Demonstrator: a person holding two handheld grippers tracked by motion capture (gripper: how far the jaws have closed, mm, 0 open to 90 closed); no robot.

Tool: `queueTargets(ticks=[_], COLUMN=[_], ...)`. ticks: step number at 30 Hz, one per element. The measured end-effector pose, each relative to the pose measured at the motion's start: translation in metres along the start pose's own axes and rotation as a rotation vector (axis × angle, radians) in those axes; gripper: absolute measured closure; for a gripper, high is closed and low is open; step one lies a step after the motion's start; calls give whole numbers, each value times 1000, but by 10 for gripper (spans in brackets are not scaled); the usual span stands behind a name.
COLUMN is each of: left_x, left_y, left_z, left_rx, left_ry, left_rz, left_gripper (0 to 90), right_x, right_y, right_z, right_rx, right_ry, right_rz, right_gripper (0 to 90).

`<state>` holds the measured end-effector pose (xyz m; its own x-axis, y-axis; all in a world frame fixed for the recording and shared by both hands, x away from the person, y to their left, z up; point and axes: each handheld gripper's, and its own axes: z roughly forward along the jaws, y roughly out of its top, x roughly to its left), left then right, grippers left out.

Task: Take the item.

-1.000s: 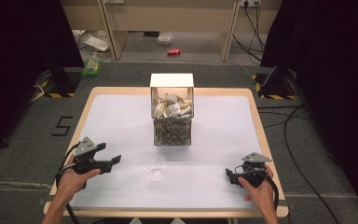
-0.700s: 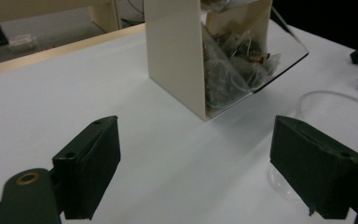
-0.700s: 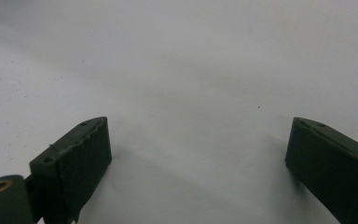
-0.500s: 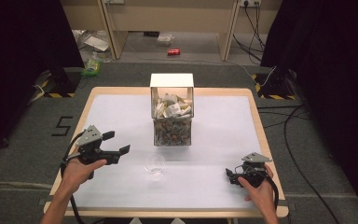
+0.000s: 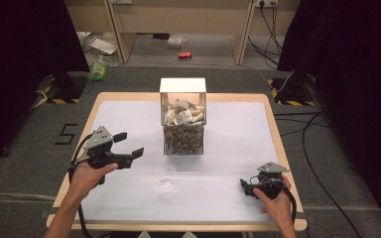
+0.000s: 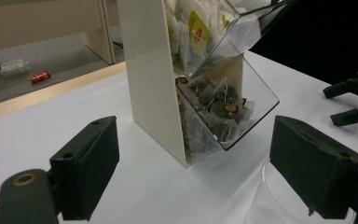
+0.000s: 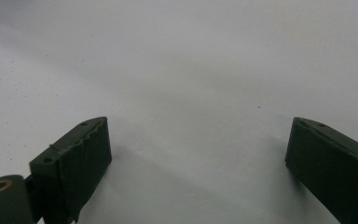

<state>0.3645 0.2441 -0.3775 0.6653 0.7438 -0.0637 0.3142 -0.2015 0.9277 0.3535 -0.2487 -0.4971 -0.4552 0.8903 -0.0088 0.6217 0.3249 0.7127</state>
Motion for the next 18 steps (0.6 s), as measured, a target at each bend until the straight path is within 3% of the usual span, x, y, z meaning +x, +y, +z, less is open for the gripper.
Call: queueTargets(ticks=[8,18], left_x=[-8,-16], left_y=[21,48], left_z=[5,18], left_rx=[-28,-26], left_ry=[-28,-56], left_rz=[7,36], left_gripper=[164,222], right_x=[0,0], right_y=[0,0], right_z=[0,0], right_rx=[-2,-2], right_ry=[0,0], right_rz=[-1,-1], right_gripper=[73,73])
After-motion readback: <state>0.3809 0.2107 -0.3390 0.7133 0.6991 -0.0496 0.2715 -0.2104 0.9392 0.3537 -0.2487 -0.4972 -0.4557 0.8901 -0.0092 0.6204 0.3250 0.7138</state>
